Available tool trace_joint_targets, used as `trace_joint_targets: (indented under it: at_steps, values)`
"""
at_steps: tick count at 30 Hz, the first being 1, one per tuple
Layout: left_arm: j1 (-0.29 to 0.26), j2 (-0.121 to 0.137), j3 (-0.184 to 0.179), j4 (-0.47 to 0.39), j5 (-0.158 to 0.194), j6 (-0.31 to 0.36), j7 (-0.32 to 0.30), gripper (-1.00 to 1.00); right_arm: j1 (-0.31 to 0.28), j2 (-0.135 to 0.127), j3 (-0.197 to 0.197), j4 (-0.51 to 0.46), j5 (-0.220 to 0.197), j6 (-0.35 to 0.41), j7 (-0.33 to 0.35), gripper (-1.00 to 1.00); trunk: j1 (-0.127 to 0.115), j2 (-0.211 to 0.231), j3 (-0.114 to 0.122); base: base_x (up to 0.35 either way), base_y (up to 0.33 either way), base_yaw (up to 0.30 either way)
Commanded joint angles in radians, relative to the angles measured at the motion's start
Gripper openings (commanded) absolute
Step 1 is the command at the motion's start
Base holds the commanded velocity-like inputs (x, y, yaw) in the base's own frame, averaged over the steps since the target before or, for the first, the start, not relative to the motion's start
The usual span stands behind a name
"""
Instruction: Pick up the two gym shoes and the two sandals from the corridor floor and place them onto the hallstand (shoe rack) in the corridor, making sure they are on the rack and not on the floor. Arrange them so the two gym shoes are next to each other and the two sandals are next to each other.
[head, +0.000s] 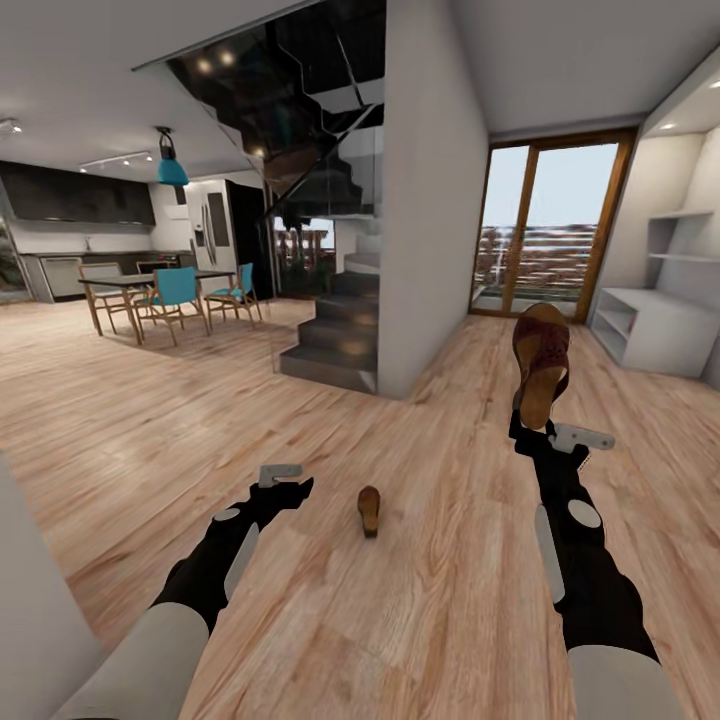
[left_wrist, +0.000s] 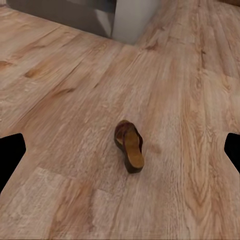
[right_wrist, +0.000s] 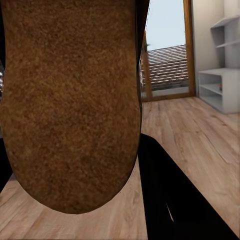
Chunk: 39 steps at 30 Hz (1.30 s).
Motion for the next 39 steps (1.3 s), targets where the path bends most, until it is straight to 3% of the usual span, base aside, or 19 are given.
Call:
trace_joint_targets:
  at_steps: [1, 14, 39]
  values:
    - [-0.001, -0.001, 0.005, -0.001, 0.002, 0.008, -0.007, 1.0, 0.0, 0.0, -0.001, -0.001, 0.001, 0.001, -0.002, -1.0, 0.0, 0.0, -0.002, 0.294, -0.222, 0.188]
    - [-0.001, -0.001, 0.005, -0.001, 0.002, 0.008, -0.007, 1.0, 0.0, 0.0, -0.001, -0.001, 0.001, 0.001, -0.002, -1.0, 0.0, 0.0, -0.016, 0.292, -0.228, 0.178]
    - [0.0, -0.001, 0.006, -0.001, 0.002, 0.008, -0.007, 1.0, 0.0, 0.0, -0.001, -0.002, 0.003, 0.003, 0.0, -1.0, 0.0, 0.0, -0.017, 0.291, -0.229, 0.007]
